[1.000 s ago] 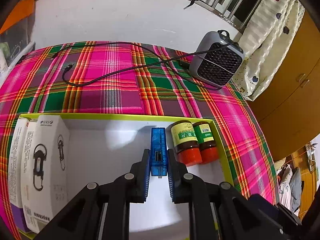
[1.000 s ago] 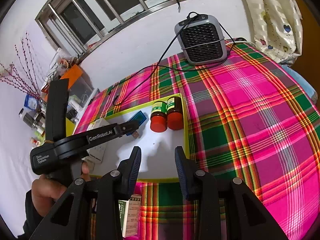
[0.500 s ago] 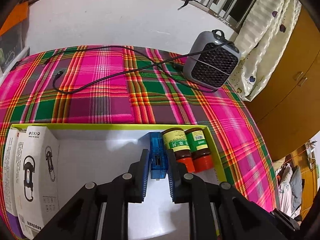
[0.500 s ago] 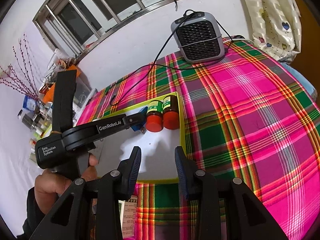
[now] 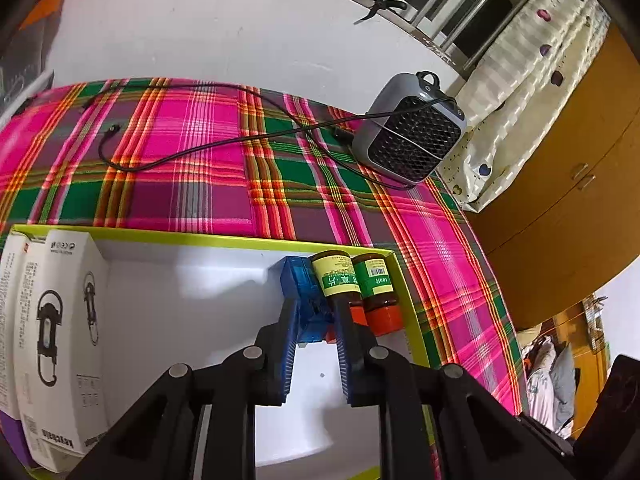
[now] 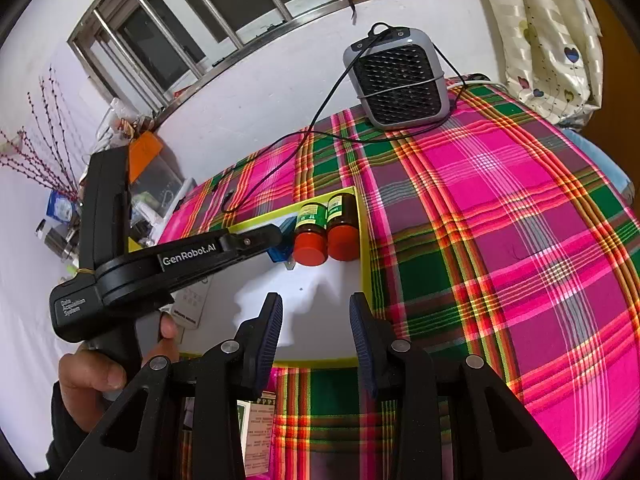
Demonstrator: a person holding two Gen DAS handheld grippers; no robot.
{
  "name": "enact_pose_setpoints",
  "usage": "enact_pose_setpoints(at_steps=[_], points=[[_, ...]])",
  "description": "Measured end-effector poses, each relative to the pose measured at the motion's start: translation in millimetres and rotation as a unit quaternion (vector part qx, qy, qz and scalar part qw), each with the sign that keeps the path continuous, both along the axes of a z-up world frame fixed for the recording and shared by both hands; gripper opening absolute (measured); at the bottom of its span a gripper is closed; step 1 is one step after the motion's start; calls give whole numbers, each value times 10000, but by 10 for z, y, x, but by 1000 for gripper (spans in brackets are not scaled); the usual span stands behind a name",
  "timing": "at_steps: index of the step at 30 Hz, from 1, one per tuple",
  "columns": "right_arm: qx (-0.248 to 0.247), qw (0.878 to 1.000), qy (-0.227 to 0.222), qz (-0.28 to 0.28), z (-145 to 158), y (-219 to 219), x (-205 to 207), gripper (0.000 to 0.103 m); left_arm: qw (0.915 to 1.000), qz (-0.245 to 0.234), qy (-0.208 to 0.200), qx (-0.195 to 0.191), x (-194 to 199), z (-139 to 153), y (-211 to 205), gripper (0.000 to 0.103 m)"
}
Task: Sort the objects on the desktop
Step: 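Lower the blue device beside the brown bottles and open the left gripper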
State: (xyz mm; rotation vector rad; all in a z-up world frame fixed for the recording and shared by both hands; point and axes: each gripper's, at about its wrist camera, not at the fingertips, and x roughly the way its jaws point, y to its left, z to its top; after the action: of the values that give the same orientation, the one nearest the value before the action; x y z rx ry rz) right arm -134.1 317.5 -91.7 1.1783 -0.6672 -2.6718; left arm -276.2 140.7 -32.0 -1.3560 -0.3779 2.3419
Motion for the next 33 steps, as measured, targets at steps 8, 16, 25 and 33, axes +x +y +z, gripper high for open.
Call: enact_pose_setpoints(at_steps=[8, 16, 25, 33], points=[[2, 10000, -20, -28, -8, 13, -9, 36, 9999, -18, -70, 147, -40, -27, -6, 19], [36, 10000, -4, -6, 16, -1, -2, 36, 10000, 17, 20, 75, 9, 30, -61, 19], [88, 10000, 17, 26, 59, -45, 68, 36, 9999, -49, 89, 20, 143, 70, -129, 19], [171, 9998, 37, 9, 84, -64, 160, 36, 9995, -119, 273, -94, 441, 175, -238, 19]])
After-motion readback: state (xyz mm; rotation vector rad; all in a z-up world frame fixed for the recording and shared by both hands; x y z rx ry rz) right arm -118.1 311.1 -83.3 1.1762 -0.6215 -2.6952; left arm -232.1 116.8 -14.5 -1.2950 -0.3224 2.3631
